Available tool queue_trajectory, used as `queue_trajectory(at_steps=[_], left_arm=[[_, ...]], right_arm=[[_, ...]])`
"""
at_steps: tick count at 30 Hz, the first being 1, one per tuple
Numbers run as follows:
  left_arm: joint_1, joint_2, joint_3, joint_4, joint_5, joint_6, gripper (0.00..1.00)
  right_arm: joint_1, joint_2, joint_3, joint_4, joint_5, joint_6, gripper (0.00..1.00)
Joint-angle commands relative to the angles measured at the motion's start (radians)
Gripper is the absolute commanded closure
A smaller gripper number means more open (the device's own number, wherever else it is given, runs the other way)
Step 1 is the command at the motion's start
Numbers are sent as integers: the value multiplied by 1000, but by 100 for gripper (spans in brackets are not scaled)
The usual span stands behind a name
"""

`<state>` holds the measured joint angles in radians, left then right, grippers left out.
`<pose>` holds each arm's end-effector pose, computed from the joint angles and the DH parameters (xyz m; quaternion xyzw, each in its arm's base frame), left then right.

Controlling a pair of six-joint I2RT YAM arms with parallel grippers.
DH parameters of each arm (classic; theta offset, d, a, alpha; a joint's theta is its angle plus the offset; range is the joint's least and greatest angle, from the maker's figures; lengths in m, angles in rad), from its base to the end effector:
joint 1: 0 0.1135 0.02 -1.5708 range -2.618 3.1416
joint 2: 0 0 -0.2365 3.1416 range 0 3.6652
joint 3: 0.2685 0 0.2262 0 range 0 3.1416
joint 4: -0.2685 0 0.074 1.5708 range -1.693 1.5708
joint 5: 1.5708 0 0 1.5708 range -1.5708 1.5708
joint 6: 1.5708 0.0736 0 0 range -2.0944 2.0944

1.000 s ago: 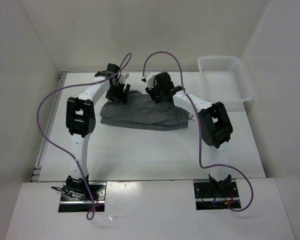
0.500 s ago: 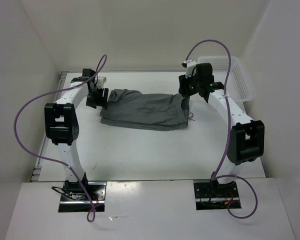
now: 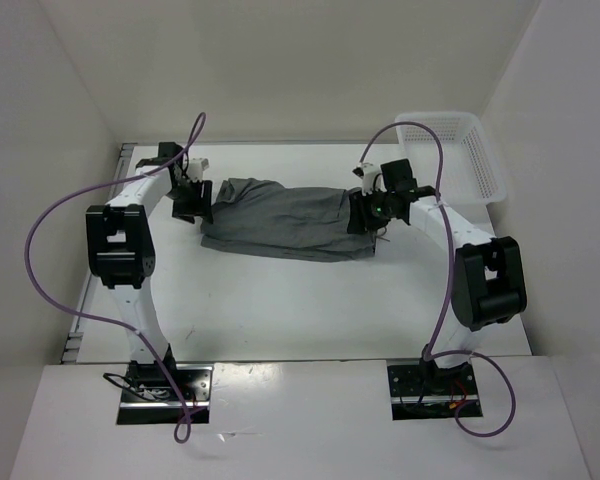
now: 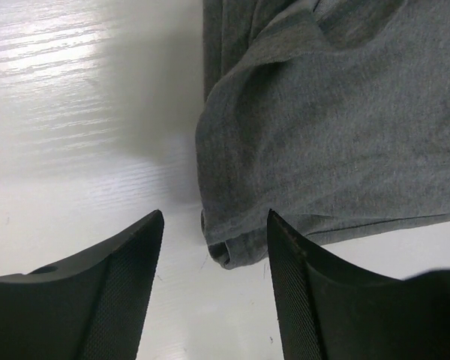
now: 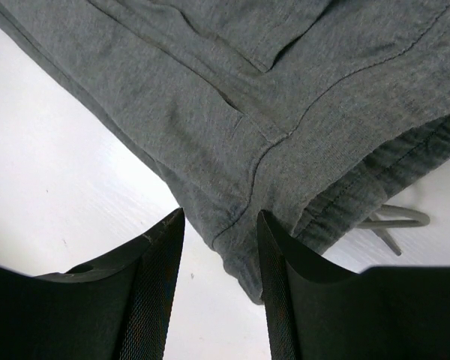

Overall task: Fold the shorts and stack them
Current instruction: Fold the shorts

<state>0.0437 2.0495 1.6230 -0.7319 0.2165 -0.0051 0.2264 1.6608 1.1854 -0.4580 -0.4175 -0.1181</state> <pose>0.4111 0.0021 0.1542 -0.0016 0.9733 -0.1018 0.2055 0.3312 0.1069 0.1890 -0.2232 0.9042 0.2131 0.2954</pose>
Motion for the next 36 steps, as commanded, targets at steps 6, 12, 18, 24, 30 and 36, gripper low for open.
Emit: queue_trajectory(at_steps=[6, 12, 18, 24, 30, 36], left_arm=[[16, 84, -3, -61, 109, 5, 61], [16, 84, -3, -70, 121, 5, 86], [25, 75, 6, -80, 121, 5, 99], [25, 44, 6, -89, 121, 5, 78], [25, 44, 6, -89, 121, 5, 40], [25, 24, 6, -80, 103, 5, 45]], right_arm=[[-7, -36, -38, 39, -52, 8, 52], [-16, -36, 23, -5, -32, -55, 52], [-36, -79, 103, -67, -41, -77, 52], [-58, -88, 25, -30, 16, -45, 52], [-58, -44, -26, 10, 25, -45, 50], [-58, -35, -35, 48, 5, -35, 55]])
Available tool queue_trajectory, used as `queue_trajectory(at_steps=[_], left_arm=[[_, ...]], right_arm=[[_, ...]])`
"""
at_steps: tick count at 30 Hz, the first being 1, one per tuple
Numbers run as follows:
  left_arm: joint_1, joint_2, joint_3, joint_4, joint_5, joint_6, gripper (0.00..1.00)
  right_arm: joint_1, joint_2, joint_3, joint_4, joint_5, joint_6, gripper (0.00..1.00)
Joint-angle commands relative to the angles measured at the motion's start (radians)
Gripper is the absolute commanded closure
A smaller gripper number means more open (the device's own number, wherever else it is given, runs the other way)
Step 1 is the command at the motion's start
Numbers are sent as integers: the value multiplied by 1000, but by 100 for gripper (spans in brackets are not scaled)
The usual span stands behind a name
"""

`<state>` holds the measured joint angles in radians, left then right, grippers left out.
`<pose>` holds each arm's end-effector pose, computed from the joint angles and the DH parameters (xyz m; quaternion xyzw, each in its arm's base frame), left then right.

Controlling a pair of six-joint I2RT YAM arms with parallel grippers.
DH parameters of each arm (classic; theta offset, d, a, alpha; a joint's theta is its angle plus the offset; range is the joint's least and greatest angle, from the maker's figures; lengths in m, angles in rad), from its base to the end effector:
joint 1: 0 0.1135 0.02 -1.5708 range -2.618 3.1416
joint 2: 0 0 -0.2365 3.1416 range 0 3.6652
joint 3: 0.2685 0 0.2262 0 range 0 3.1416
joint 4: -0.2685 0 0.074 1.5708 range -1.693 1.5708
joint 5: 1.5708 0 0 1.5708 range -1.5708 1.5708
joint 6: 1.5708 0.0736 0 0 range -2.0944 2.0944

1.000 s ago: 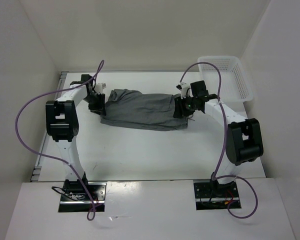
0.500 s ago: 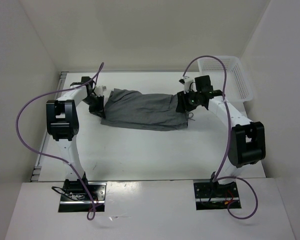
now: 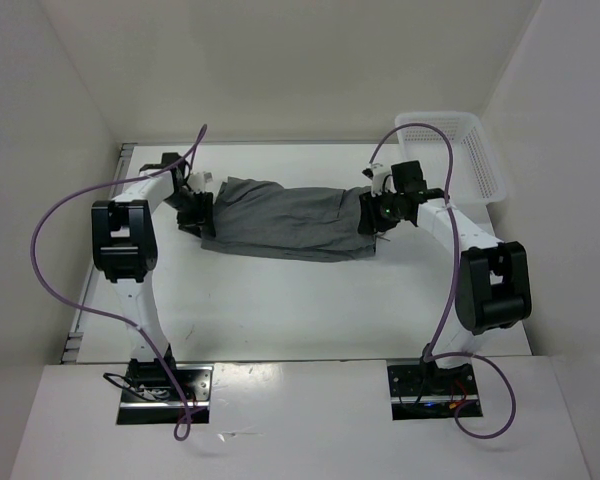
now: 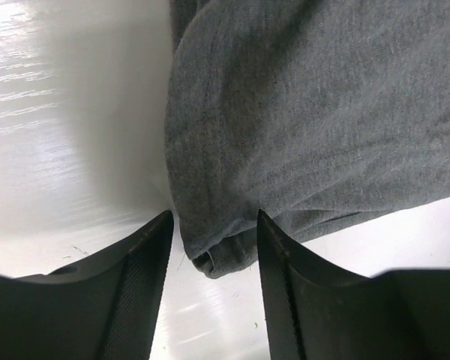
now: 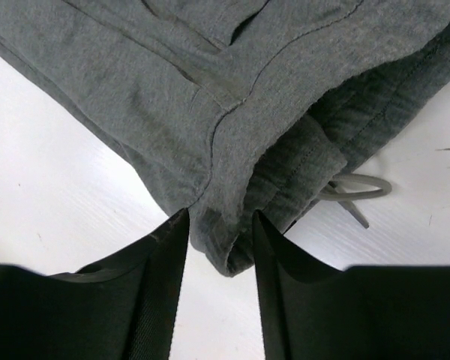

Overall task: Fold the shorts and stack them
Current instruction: Fold the shorts

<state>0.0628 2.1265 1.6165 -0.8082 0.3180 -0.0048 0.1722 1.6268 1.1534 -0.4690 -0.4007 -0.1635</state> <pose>0.4010 0.0022 0.1210 -0.0132 0.9796 -0.1534 0.1289 0.3281 0.0862 0.1889 -0.2163 0.9086 0.1906 0.3020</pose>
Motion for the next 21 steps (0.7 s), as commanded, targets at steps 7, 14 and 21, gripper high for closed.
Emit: queue_trajectory(at_steps=[7, 14, 21], left_arm=[[15, -96, 13, 36, -26, 5, 58], [15, -105, -9, 46, -25, 5, 89], [15, -77, -27, 46, -8, 5, 100]], right_arm=[[-3, -1, -12, 59, -24, -1, 81], [-3, -1, -12, 59, -33, -40, 100], [-3, -1, 18, 41, -65, -71, 100]])
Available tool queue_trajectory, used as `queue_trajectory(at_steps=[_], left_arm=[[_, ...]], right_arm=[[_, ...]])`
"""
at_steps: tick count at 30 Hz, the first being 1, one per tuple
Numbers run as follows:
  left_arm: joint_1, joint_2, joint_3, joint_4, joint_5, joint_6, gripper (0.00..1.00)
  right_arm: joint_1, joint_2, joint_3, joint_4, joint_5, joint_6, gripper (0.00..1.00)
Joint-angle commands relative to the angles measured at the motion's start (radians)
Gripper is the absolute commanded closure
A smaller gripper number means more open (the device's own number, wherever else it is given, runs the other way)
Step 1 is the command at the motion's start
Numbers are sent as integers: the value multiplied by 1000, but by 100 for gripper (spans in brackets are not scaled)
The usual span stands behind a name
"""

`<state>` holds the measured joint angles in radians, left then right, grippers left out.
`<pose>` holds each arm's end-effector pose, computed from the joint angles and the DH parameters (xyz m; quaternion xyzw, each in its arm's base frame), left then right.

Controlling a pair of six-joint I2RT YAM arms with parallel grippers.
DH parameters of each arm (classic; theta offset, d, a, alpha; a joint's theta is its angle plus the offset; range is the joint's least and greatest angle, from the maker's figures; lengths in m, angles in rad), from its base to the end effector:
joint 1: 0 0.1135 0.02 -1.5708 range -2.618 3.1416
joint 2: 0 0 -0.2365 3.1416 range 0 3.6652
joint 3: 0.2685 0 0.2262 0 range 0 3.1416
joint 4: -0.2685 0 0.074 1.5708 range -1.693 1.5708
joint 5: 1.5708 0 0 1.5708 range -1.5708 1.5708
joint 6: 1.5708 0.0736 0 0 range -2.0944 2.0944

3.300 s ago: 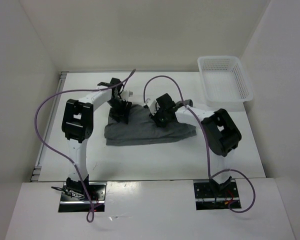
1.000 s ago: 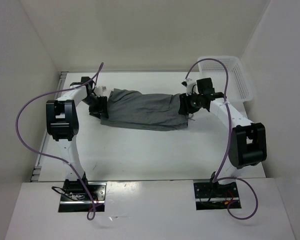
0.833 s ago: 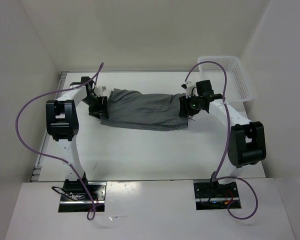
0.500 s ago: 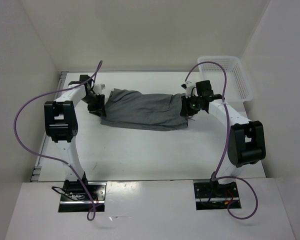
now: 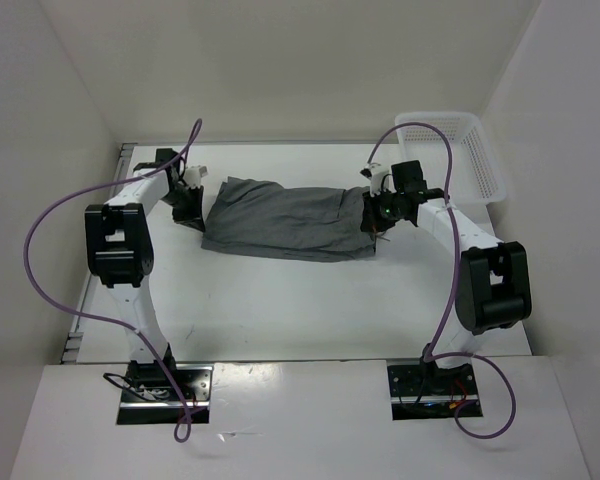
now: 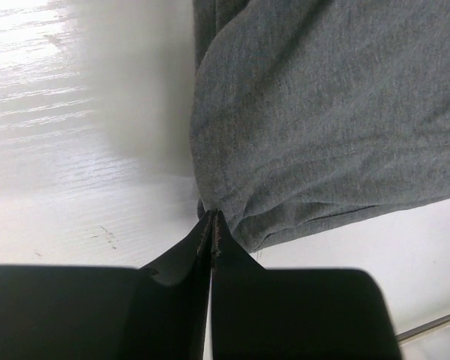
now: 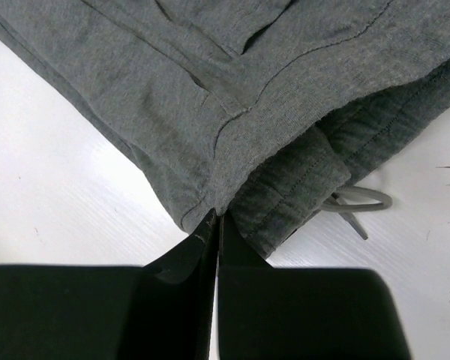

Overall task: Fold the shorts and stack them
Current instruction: Fold the shorts

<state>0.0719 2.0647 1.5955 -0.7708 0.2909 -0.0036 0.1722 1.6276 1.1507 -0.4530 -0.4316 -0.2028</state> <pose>0.4012 0.0077 0.1400 -0.0130 0.9761 -0.1373 0.1677 0.3287 0.0884 0.1899 -0.2391 0.8983 0.1985 0.3108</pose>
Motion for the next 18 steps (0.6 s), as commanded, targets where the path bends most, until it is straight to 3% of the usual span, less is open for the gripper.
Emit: queue_trajectory(at_steps=[1, 9, 14, 18], left_arm=[[6, -15, -6, 8, 19, 4, 100], [17, -64, 47, -1, 74, 4, 100], [40, -159, 110, -80, 139, 4, 100], [40, -212, 83, -151, 163, 4, 100]], right_arm=[[-3, -2, 21, 25, -35, -32, 100], [-3, -2, 108, -39, -79, -101, 100], [-108, -2, 237, -144, -203, -138, 100], [-131, -28, 203, -202, -232, -208, 100]])
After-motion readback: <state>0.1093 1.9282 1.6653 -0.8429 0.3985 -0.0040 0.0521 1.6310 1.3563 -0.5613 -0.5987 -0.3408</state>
